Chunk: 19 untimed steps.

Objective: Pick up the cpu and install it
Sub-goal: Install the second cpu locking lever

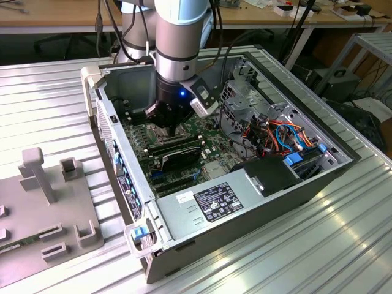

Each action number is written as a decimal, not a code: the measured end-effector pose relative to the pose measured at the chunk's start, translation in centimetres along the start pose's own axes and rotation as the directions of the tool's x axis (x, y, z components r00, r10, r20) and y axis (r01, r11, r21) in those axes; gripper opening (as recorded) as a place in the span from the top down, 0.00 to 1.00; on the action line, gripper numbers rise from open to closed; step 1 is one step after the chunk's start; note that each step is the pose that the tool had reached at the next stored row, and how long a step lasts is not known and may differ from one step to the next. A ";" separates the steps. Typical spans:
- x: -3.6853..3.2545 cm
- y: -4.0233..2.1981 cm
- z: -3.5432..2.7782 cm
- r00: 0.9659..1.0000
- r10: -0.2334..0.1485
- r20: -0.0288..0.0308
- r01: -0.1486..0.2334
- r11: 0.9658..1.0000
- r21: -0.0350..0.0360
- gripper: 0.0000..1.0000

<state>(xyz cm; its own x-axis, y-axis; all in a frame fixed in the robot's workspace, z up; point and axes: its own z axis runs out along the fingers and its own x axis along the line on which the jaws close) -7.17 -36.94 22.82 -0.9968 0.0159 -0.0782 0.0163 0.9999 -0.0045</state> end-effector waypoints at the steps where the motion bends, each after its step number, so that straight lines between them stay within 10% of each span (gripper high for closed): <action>1: 0.13 0.00 0.09 1.000 0.000 -0.001 0.000 1.000 0.000 0.89; 8: 1.61 -0.02 0.98 1.000 0.004 -0.008 -0.004 1.000 0.001 0.89; 19: 1.94 -0.02 1.04 1.000 0.004 -0.008 -0.004 1.000 0.000 0.89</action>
<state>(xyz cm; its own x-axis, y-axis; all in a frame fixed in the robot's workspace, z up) -9.02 -36.94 21.63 -0.9974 0.0198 -0.0699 0.0202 0.9998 -0.0046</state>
